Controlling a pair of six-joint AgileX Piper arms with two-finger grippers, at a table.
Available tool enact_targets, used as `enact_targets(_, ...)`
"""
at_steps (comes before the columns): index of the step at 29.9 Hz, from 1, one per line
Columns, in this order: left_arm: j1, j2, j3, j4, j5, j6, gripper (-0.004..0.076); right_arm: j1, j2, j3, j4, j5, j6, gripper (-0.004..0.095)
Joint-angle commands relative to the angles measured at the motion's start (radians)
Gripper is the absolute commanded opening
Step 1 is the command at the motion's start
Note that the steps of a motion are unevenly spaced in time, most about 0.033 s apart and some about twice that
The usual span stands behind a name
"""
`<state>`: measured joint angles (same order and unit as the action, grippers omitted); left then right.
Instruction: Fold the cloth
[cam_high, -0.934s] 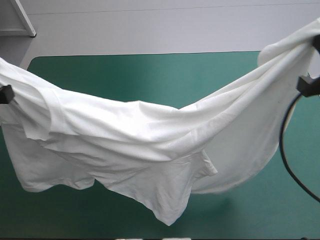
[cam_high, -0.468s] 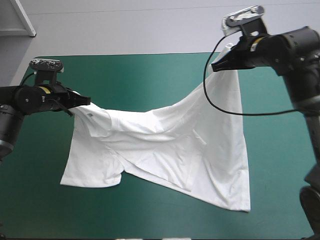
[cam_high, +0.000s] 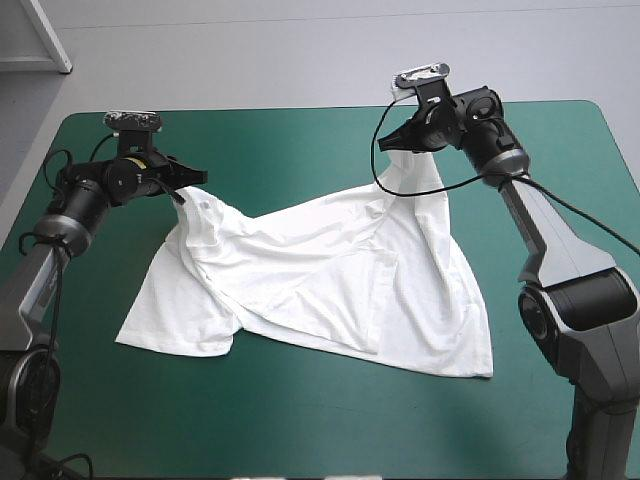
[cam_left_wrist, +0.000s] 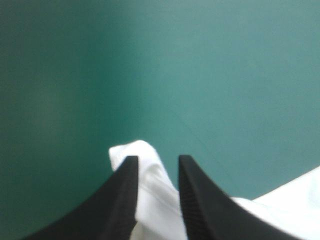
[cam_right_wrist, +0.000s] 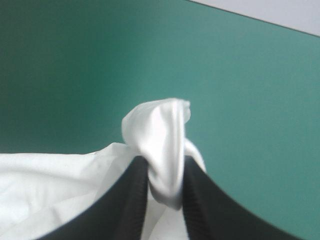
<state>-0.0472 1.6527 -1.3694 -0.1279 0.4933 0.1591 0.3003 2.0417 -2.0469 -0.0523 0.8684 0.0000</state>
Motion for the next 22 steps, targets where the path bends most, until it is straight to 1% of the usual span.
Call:
enact_targets(1, -0.003, -0.001, -0.034, 0.003, -0.070, -0.002, 0.0483, -0.040, -0.027, -0.023, 0.004, -0.056, 0.013, 0.0685)
enact_targets(2, -0.003, 0.006, -0.034, 0.013, -0.065, -0.002, 0.0559, -0.050, -0.022, -0.023, 0.006, -0.046, 0.011, 0.0803)
enact_targets(3, -0.003, 0.006, -0.034, 0.029, -0.049, -0.002, 0.0610, -0.062, -0.023, -0.023, 0.016, -0.023, 0.000, 0.0889)
enact_targets(4, -0.003, 0.003, -0.035, 0.032, -0.019, -0.004, 0.0632, -0.074, -0.023, -0.023, 0.034, 0.010, -0.015, 0.0938)
enact_targets(7, -0.003, -0.013, -0.073, 0.028, 0.144, -0.009, 0.0619, -0.104, -0.053, -0.023, 0.114, 0.140, -0.069, 0.0918)
enact_targets(8, -0.003, -0.021, -0.096, 0.028, 0.236, -0.009, 0.0613, -0.110, -0.067, -0.023, 0.126, 0.193, -0.091, 0.0902)
enact_targets(10, -0.003, -0.035, -0.128, 0.028, 0.364, -0.009, 0.0598, -0.112, -0.095, -0.019, 0.126, 0.300, -0.123, 0.0866)
enact_targets(11, -0.003, -0.043, -0.143, 0.032, 0.456, -0.011, 0.0587, -0.118, -0.110, -0.016, 0.117, 0.342, -0.128, 0.0840)
enact_targets(12, -0.003, -0.052, -0.146, 0.032, 0.506, -0.013, 0.0576, -0.120, -0.125, -0.009, 0.112, 0.379, -0.128, 0.0817)
enact_targets(15, -0.003, -0.083, -0.131, 0.051, 0.655, -0.026, 0.0544, -0.132, -0.203, 0.074, 0.115, 0.378, -0.121, 0.0749)
enact_targets(17, -0.003, -0.113, -0.094, 0.084, 0.719, -0.031, 0.0525, -0.132, -0.274, 0.166, 0.110, 0.378, -0.118, 0.0723)
enact_targets(19, -0.003, -0.152, -0.039, 0.096, 0.741, -0.035, 0.0510, -0.132, -0.359, 0.270, 0.126, 0.360, -0.116, 0.0717)
enact_targets(22, -0.003, -0.245, 0.080, 0.096, 0.723, -0.047, 0.0505, -0.132, -0.505, 0.470, 0.189, 0.276, -0.116, 0.0714)
